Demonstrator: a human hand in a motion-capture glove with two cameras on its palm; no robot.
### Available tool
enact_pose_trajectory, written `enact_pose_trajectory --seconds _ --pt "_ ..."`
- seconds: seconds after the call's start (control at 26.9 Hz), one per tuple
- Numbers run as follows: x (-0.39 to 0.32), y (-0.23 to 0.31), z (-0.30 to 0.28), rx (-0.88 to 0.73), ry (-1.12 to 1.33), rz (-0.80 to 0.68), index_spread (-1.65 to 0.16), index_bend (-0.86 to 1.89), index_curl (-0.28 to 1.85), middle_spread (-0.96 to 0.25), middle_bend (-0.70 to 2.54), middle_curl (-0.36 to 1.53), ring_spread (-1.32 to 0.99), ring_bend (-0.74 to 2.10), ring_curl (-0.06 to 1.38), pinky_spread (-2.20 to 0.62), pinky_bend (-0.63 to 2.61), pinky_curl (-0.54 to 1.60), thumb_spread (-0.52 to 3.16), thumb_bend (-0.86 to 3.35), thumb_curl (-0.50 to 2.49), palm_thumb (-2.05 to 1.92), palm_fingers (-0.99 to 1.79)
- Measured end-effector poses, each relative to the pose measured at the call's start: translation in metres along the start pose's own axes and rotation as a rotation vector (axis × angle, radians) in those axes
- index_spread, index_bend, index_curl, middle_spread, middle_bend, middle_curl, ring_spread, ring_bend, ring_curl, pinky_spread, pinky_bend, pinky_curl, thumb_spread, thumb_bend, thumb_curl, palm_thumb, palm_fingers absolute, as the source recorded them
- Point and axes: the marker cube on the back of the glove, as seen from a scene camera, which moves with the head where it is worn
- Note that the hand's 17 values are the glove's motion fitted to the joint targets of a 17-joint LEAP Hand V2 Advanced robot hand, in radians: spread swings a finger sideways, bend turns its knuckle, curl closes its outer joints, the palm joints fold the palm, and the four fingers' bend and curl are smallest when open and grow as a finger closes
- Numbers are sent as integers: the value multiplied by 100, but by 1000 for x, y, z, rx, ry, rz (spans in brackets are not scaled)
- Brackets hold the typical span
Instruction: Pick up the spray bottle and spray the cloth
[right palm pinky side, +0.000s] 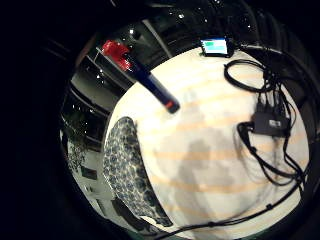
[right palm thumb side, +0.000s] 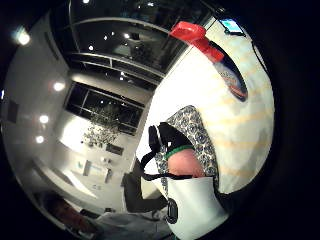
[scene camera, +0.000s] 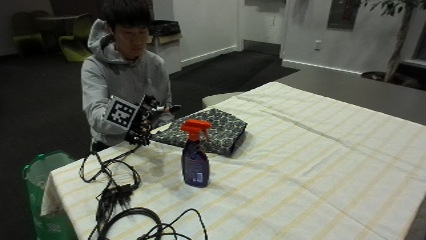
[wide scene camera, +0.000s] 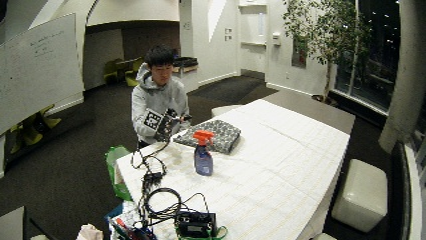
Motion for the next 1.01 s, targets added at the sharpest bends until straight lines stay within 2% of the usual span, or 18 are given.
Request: enact_pose_trajectory --seconds 0.19,0.37,0.56,0.82,1.01 --pt "20 -27 22 62 -57 -6 -30 8 9 9 25 26 11 35 21 27 61 32 95 -1 30 57 -9" --pt "31 -49 43 21 -146 154 -30 8 9 10 25 27 12 36 21 28 61 32 94 -2 31 59 -8" --pt "37 -72 62 -9 -212 228 -30 8 9 10 25 28 12 36 22 28 61 32 94 -3 32 59 -7" --pt "43 -91 83 2 -286 249 -30 8 9 10 26 30 11 37 23 28 61 33 92 -3 33 60 -6" --pt "42 -106 90 14 -330 235 -29 9 9 9 28 31 14 47 26 29 61 33 91 -3 33 61 9"
